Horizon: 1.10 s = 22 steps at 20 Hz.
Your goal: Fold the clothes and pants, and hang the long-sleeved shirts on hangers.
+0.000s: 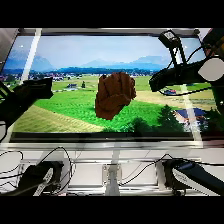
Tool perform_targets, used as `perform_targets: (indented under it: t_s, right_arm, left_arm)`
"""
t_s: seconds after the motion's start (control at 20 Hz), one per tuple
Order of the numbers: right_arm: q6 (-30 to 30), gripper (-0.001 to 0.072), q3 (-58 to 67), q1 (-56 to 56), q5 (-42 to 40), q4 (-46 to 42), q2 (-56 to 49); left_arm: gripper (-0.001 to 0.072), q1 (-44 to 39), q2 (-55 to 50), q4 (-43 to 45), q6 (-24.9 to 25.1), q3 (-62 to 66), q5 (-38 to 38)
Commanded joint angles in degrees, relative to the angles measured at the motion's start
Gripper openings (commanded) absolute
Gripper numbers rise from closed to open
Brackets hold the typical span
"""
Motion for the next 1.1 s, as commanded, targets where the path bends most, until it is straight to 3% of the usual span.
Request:
perform_targets:
  t_s: [0.0, 0.3, 0.4, 0.65, 0.7, 0.8, 1.0, 1.05]
  right_arm:
    - [0.02, 0.0011, 0.02, 0.04, 0.00, 0.02, 0.00]
    - [0.02, 0.0011, 0.02, 0.04, -0.02, 0.02, 0.00]
    - [0.02, 0.0011, 0.02, 0.04, -0.04, 0.02, 0.00]
    - [0.02, 0.0010, 0.02, 0.04, -0.11, 0.04, 0.00]
    - [0.02, 0.0011, 0.02, 0.04, -0.15, 0.07, 0.00]
    - [0.02, 0.0011, 0.02, 0.04, -1.38, 0.20, 0.00]
    - [0.04, 0.0011, 0.04, 0.04, -9.51, 2.21, 0.00]
    - [0.02, 0.0011, 0.04, 0.04, -10.71, 3.17, 0.00]
  left_arm:
    - [0.0224, 0.04, -0.02, 0.02, 0.02, 0.00, 0.66]
    - [0.0219, 0.04, -1.92, 0.09, 0.79, -0.04, -1.22]
    - [0.0019, -0.02, -4.76, 0.02, 4.63, -0.04, -5.18]
    - [0.0025, -3.21, -18.93, -0.07, 5.46, -0.04, -15.34]
    - [0.0027, -4.66, -21.73, -0.07, 5.51, -0.04, -15.37]
    - [0.0144, -8.00, -26.86, -0.07, 7.93, -0.04, -14.62]
    - [0.0150, -13.25, -34.80, -0.04, 10.40, -0.04, -13.94]
    - [0.0184, -14.21, -36.28, -0.07, 10.56, -0.04, -13.20]
